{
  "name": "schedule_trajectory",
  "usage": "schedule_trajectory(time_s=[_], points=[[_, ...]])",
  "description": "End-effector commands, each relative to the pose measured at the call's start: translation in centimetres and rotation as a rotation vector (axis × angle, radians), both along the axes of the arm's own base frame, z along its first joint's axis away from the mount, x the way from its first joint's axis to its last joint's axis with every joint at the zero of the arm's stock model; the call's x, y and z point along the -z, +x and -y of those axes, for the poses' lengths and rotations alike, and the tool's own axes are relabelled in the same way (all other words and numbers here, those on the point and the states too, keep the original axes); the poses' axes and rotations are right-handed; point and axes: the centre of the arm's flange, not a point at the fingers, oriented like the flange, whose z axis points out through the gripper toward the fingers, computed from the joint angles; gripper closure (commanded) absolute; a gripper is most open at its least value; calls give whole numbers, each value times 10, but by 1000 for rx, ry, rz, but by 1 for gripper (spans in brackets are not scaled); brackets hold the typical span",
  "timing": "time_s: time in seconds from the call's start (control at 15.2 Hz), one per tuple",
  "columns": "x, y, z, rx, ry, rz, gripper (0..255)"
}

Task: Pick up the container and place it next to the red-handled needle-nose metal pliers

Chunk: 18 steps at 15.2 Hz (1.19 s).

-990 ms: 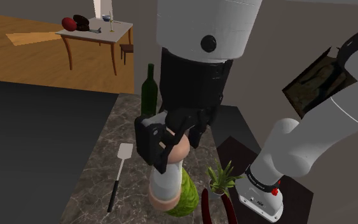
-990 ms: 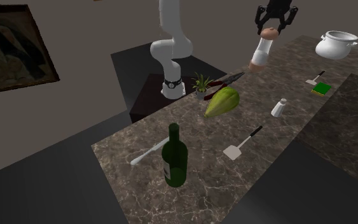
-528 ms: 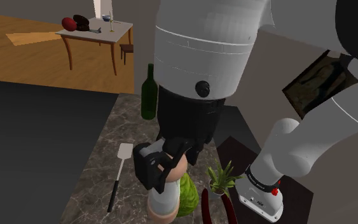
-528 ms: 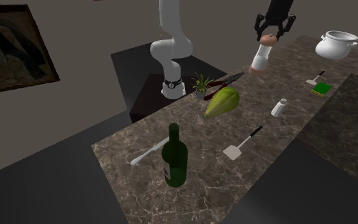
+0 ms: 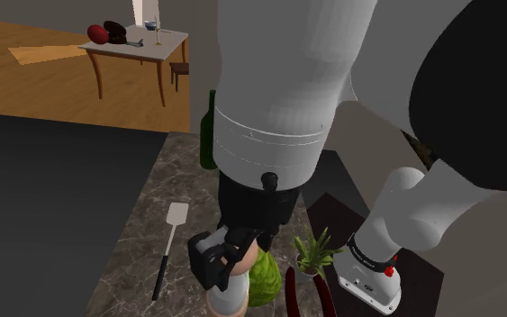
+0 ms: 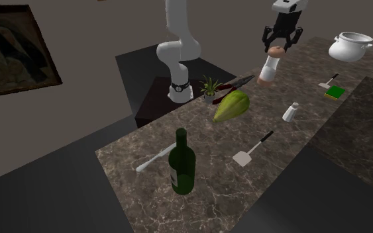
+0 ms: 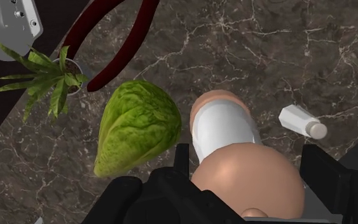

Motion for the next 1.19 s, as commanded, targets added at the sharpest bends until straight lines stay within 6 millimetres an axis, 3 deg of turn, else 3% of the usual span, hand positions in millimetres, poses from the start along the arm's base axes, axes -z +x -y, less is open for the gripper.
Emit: schedule_trajectory(time_s=[0.0, 1.12], points=[[11, 0, 0, 0, 1, 0, 255], [101, 0, 0, 0, 1, 0, 255]])
